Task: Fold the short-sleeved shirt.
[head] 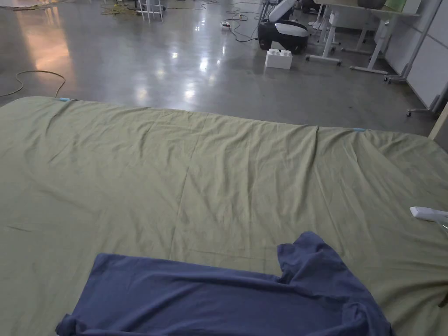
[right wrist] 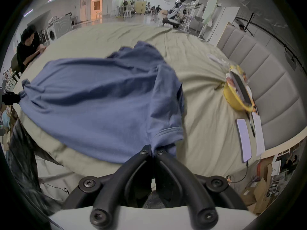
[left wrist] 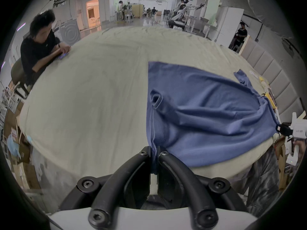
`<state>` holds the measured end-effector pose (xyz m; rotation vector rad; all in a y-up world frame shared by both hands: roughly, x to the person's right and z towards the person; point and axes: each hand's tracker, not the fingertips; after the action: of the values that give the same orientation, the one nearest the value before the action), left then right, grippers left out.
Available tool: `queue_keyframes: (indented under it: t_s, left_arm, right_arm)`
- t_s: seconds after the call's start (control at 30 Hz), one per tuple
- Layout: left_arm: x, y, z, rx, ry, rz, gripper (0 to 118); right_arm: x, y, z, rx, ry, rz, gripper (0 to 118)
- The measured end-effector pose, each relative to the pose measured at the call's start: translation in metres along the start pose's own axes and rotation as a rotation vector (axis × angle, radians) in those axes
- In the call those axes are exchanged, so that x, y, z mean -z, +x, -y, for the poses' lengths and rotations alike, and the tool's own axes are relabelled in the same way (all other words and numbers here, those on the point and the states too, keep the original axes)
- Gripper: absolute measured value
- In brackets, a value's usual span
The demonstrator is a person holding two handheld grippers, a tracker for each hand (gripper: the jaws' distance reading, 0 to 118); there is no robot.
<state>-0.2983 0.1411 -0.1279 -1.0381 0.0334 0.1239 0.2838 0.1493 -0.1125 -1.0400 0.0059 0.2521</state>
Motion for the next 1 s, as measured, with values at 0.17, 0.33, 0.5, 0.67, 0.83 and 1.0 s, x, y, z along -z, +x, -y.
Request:
queue_keyframes:
  t_s: [0.17, 0.33, 0.5, 0.67, 0.83, 1.0]
  left_arm:
    - [0.021, 0.002, 0.013, -0.028, -0.017, -0.016, 6]
    - [0.016, 0.009, 0.01, -0.03, -0.002, -0.021, 7]
    - [0.001, 0.018, -0.007, 0.019, 0.09, -0.076, 54]
    - [-0.025, 0.042, -0.042, 0.007, 0.321, -0.057, 62]
    - [-0.054, 0.086, -0.076, 0.068, 0.585, -0.096, 61]
    - [-0.074, 0.114, -0.095, 0.063, 0.793, -0.1, 28]
  right_arm:
    - [0.028, -0.012, 0.013, -0.003, -0.03, 0.016, 3]
    - [0.023, -0.018, 0.01, -0.029, 0.011, 0.06, 9]
    - [-0.015, -0.016, -0.012, 0.078, 0.198, 0.142, 90]
    - [-0.056, -0.029, -0.057, 0.132, 0.521, 0.135, 90]
    - [-0.08, -0.052, -0.102, 0.193, 0.786, 0.121, 87]
    - [-0.095, -0.073, -0.129, 0.186, 0.985, 0.147, 24]
